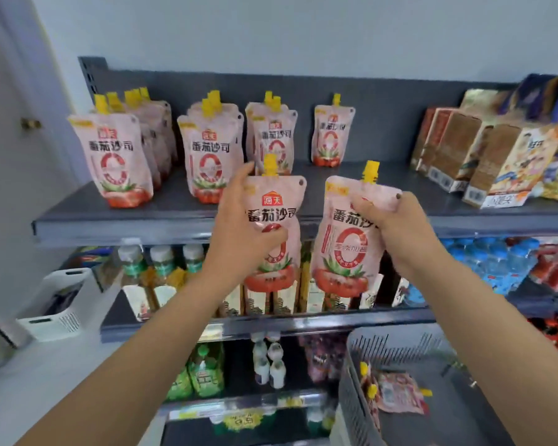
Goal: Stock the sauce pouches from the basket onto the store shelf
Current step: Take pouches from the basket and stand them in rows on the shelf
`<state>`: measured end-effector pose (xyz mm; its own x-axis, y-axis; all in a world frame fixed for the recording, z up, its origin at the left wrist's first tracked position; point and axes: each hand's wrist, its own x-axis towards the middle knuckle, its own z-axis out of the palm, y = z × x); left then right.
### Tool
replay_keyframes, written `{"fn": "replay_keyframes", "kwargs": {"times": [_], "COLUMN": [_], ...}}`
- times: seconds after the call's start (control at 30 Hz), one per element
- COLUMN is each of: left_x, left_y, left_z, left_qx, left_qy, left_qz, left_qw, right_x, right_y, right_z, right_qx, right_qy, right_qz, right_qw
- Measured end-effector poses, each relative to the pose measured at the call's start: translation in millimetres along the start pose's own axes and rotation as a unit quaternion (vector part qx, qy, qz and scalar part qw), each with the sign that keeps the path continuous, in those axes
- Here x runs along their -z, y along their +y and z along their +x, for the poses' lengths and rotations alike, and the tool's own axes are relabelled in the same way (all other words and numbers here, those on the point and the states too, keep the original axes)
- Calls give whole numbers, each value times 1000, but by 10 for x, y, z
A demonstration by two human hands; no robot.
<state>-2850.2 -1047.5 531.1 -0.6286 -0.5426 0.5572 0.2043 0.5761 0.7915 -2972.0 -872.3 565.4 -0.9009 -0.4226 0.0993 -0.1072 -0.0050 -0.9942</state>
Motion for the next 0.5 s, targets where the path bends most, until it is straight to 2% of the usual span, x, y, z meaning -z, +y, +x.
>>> {"fn": "replay_keyframes", "kwargs": {"times": [0.27,0.5], "left_x": [-77,-425], "left_y": [101,-221], "left_z": [1023,1617], "left_qx": [-71,-72], "left_qy": [80,96], "left_qz": [-19,44], "left_qw": [994,992], "right_x": [-190,-255], "right_y": [-423,-439], "right_z": [711,1336], "right_qx": [101,99], "right_qy": [-43,-72], "right_qz": [23,36], "right_qw": [994,992]}}
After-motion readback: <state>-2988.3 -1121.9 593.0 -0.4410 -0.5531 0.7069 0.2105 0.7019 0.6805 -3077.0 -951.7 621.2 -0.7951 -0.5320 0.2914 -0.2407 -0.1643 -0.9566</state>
